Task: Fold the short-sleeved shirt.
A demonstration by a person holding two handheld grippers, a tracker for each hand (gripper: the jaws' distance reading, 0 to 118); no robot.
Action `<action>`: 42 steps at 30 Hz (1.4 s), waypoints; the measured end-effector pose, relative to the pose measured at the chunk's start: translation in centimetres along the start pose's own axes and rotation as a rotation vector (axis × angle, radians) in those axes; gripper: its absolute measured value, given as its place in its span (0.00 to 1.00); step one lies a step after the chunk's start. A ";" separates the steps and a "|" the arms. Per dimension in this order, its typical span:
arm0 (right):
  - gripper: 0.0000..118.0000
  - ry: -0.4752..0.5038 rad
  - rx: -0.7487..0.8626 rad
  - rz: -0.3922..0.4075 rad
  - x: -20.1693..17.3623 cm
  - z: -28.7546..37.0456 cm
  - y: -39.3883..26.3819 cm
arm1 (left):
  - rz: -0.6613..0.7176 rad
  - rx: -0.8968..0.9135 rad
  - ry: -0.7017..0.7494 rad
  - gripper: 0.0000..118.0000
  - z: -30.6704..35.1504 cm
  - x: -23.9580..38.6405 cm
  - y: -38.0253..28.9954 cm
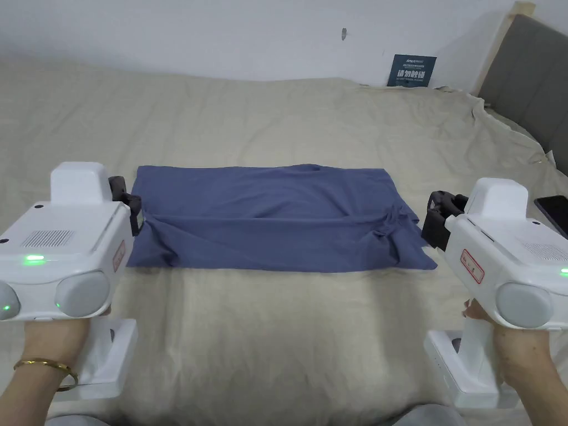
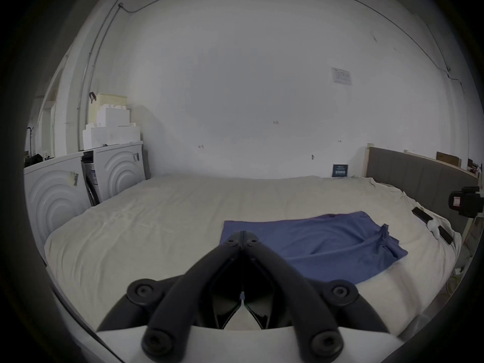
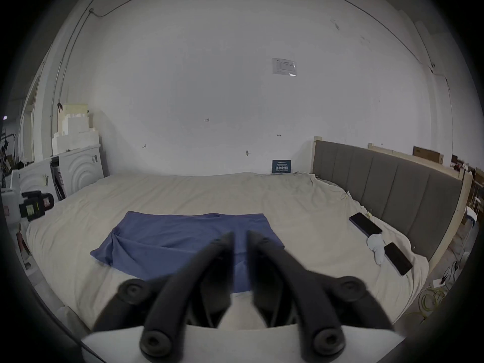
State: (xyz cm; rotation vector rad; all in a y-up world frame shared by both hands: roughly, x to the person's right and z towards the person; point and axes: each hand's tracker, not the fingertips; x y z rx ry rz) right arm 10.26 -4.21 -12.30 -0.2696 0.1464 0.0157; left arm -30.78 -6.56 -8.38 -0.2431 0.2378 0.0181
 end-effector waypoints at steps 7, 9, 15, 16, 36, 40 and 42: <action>0.00 0.006 -0.023 -0.023 0.6 -0.3 -0.8 | 0.013 -0.018 -0.029 0.00 0.9 1.2 -0.3; 0.00 0.005 -0.031 -0.021 0.9 -0.8 -0.7 | 0.012 -0.022 -0.034 0.00 0.8 1.3 -0.5; 0.00 0.009 -0.073 0.010 0.9 -2.7 0.1 | 0.025 -0.033 -0.031 0.00 0.1 1.5 -0.8; 0.00 0.009 -0.086 0.020 1.0 -3.5 0.3 | 0.028 -0.035 -0.033 0.00 0.0 1.6 -0.7; 0.98 -0.120 -0.778 -0.029 6.5 -24.7 -3.6 | 0.109 -0.093 0.021 0.00 -4.8 0.4 -1.2; 0.97 -0.148 -0.835 -0.056 7.7 -26.4 -5.9 | 0.122 -0.123 0.023 0.00 -6.1 0.1 -1.6; 0.94 -0.160 -0.845 -0.107 8.4 -26.8 -6.7 | 0.126 -0.136 0.027 0.00 -6.8 0.1 -1.8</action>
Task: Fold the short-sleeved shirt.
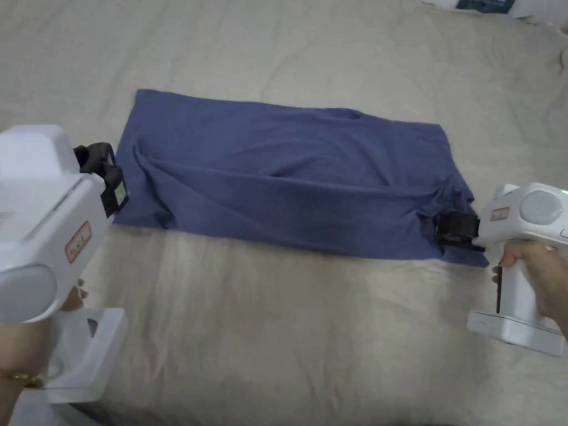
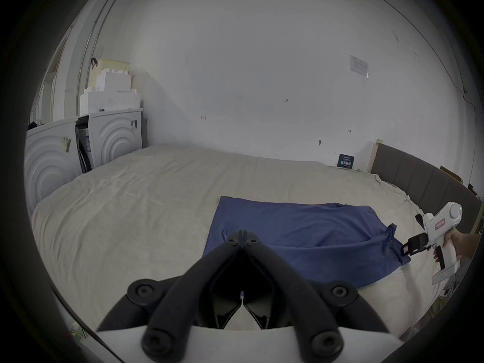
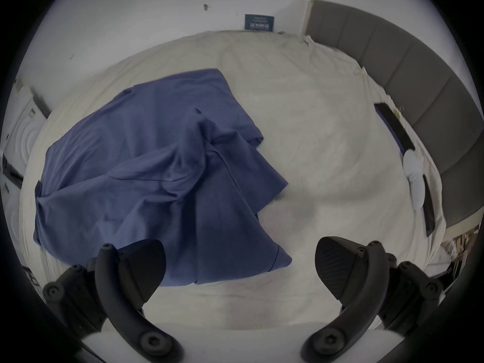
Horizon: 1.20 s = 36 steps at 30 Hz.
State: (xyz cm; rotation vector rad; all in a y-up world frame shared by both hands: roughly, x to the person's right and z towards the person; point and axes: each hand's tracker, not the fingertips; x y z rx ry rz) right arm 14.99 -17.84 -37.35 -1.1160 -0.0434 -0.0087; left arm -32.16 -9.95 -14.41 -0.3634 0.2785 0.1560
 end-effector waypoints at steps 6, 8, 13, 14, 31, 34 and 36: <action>0.27 -0.007 -0.020 -0.065 0.8 -1.1 -0.3 | -0.013 -0.047 0.012 0.00 -1.4 0.2 -0.2; 0.15 0.007 -0.025 -0.068 0.8 -1.2 -0.4 | -0.005 -0.068 0.019 0.00 -1.9 0.2 -0.3; 0.08 0.016 -0.037 -0.040 0.2 -0.5 0.1 | 0.091 -0.169 0.030 0.13 -3.9 -0.6 -0.4; 0.08 0.017 -0.039 -0.034 0.1 -0.2 0.2 | 0.114 -0.217 0.027 0.26 -4.5 -1.0 -0.2; 0.07 0.027 0.009 0.031 -0.1 2.2 0.3 | -0.082 -0.820 0.188 0.57 -17.0 -4.2 -1.6; 0.07 0.023 0.003 0.043 -0.4 1.9 0.0 | 0.033 -0.798 0.128 0.28 -17.0 -4.3 -2.3; 0.07 0.017 -0.003 0.052 -0.5 1.6 -0.1 | 0.002 -0.773 0.141 0.03 -16.7 -3.8 -2.2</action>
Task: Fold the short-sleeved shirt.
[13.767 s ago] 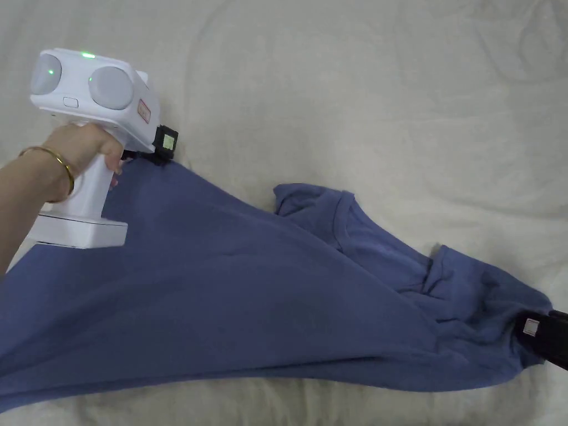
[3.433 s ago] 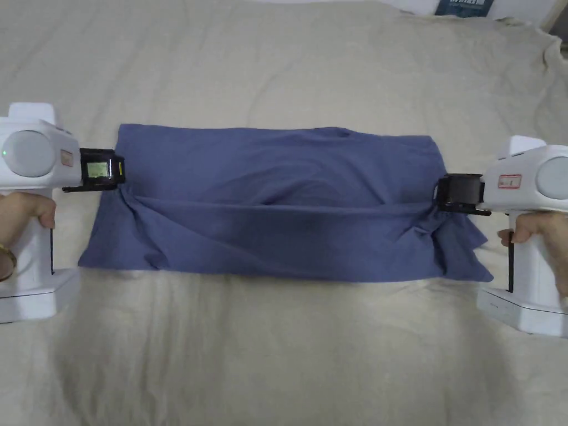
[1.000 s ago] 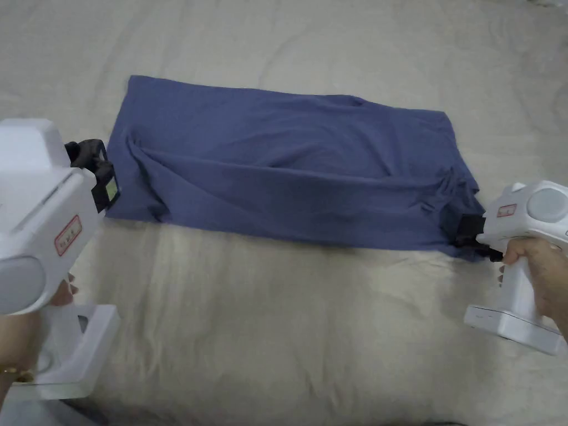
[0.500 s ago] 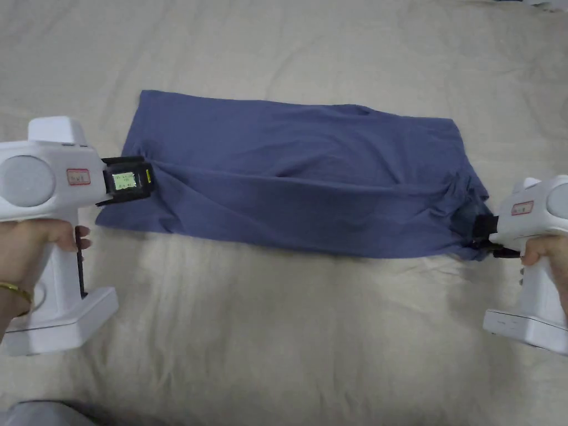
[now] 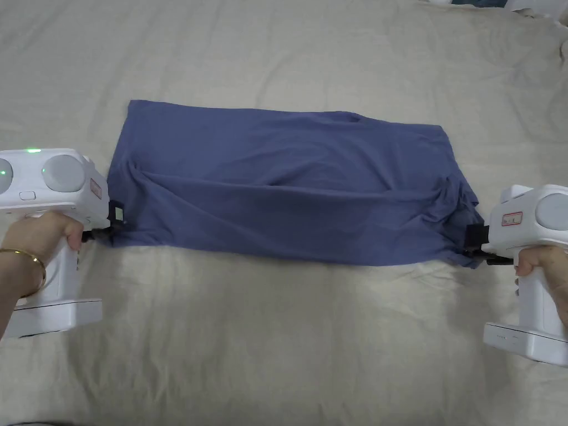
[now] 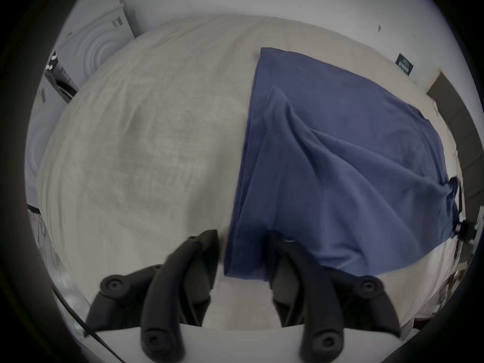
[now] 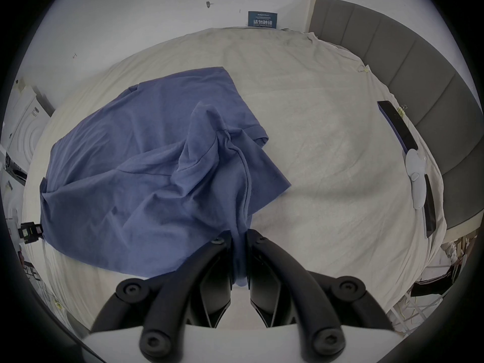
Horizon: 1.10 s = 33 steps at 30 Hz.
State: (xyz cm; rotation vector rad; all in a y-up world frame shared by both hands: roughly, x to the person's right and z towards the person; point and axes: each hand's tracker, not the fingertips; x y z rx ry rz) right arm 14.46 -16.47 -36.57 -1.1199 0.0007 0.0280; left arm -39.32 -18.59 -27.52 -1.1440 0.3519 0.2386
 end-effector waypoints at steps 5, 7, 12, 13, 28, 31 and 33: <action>0.07 0.000 -0.012 -0.012 -0.1 0.1 -0.2 | -0.047 -0.002 -0.004 0.00 0.8 -0.1 -0.1; 0.07 0.002 -0.013 -0.010 0.0 0.6 -0.1 | -0.003 0.009 -0.030 0.00 2.0 -0.7 0.2; 0.07 0.028 0.010 -0.028 1.2 3.9 0.6 | 0.037 0.070 -0.088 0.00 6.5 -3.1 1.0; 0.07 0.038 0.013 -0.036 1.5 4.7 0.6 | 0.034 0.074 -0.086 0.00 7.2 -3.5 1.2; 0.07 0.116 -0.072 0.007 3.5 9.1 -12.8 | 0.035 0.013 -0.050 0.00 10.4 -9.1 -11.4; 0.07 0.070 -0.081 0.022 2.6 7.5 -15.3 | 0.056 -0.021 -0.031 0.00 7.9 -9.4 -14.1; 0.07 0.062 -0.073 -0.011 2.2 6.9 -16.1 | 0.058 -0.022 -0.028 0.00 6.9 -9.3 -15.5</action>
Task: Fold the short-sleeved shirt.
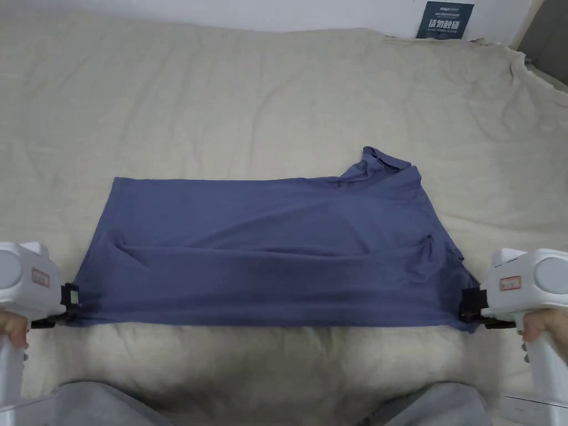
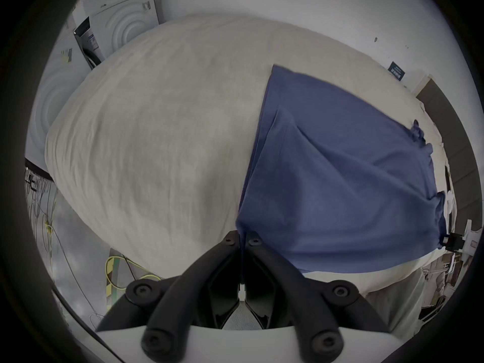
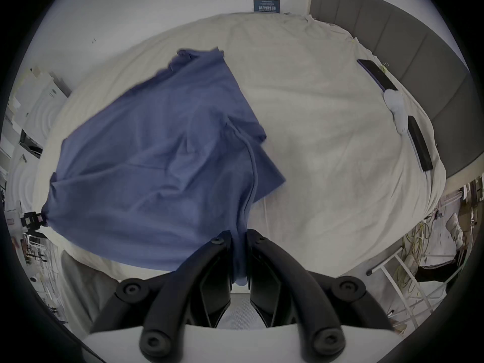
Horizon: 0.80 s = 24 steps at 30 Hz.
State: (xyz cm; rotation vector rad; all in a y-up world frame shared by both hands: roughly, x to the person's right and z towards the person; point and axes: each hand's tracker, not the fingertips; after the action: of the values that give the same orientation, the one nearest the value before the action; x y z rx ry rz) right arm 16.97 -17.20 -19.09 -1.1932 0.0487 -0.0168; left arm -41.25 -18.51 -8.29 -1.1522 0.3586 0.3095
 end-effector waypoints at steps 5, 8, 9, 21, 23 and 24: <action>0.56 -0.001 0.037 -0.016 0.2 0.4 -0.1 | 0.013 0.038 0.035 0.51 0.8 0.1 0.0; 0.96 -0.013 0.108 -0.003 0.8 2.8 0.8 | 0.045 0.096 0.045 0.97 2.9 -0.7 1.0; 0.96 -0.020 0.156 -0.004 0.9 4.2 1.2 | 0.074 0.146 0.030 0.97 4.0 -1.0 1.6; 0.97 -0.015 0.920 0.122 -4.1 16.9 2.0 | 0.015 0.743 -0.090 1.00 14.0 4.9 3.9; 0.99 -0.011 0.994 0.130 -5.0 16.7 1.6 | -0.013 0.858 -0.073 1.00 14.6 6.5 3.0; 0.99 -0.029 1.012 0.127 -5.4 16.6 1.4 | -0.031 0.901 -0.066 1.00 14.5 7.1 2.6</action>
State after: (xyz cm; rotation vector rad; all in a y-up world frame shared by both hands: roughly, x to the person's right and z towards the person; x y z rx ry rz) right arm 12.32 -1.09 -14.11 -0.1772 0.0781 0.0803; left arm -34.26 -3.69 -8.24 -0.2619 0.3639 0.1254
